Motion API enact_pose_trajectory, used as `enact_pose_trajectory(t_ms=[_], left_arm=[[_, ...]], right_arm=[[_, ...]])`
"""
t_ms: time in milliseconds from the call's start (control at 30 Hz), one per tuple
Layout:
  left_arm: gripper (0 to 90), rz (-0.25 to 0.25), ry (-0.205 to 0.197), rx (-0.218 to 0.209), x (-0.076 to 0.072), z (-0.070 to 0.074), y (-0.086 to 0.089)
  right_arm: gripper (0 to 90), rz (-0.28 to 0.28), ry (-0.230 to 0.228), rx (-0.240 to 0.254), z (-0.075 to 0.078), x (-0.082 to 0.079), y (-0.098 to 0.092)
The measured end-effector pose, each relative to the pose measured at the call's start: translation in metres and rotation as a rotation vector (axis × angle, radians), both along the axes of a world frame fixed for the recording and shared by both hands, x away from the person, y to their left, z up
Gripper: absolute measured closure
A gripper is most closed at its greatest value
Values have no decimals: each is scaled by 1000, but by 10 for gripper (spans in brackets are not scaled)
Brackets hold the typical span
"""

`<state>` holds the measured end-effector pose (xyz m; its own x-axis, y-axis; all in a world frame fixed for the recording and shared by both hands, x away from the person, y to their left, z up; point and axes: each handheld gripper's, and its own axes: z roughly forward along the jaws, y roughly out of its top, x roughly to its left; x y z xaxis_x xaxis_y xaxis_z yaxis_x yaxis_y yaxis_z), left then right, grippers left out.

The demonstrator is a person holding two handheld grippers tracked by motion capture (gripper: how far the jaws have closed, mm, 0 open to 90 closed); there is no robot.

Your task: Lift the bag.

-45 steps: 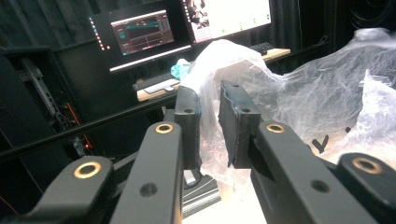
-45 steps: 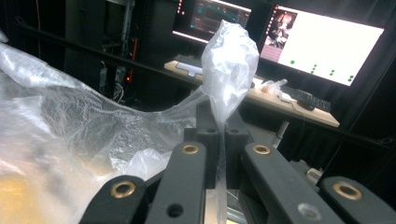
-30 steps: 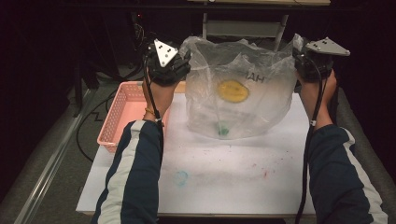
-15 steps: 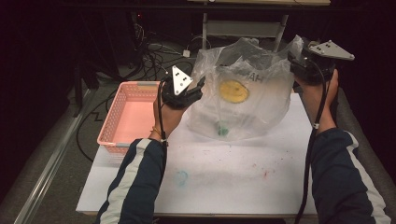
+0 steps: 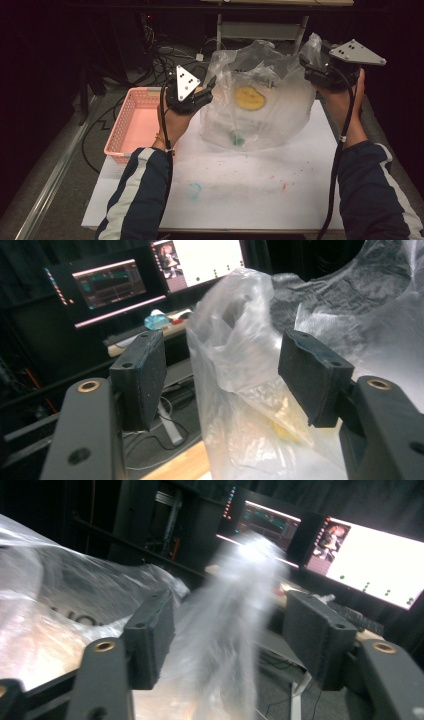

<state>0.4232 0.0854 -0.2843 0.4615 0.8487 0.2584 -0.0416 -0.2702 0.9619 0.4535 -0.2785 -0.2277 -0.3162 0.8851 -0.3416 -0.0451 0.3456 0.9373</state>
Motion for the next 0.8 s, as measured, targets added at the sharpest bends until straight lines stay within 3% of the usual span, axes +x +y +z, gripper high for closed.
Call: enact_pose_trajectory(t_ms=[133, 200, 267, 400, 533, 800], left_arm=[[344, -9, -1, -7, -1, 2, 3], [327, -16, 15, -3, -2, 1, 4], [319, -24, 7, 10, -4, -1, 7], [240, -48, 26, 19, -14, -12, 12], [234, -78, 28, 86, -28, -26, 15], [197, -121, 41, 171, -69, -60, 33]], right_arm=[[311, 20, -30, 12, 10, -8, 1], [271, 27, -21, 5, 10, -11, 1], [266, 39, -21, 8, 6, -16, 0], [256, 62, -45, -2, -12, -34, 0], [255, 107, -54, -4, -33, -53, 0], [237, 180, -24, 1, -68, -88, -6]])
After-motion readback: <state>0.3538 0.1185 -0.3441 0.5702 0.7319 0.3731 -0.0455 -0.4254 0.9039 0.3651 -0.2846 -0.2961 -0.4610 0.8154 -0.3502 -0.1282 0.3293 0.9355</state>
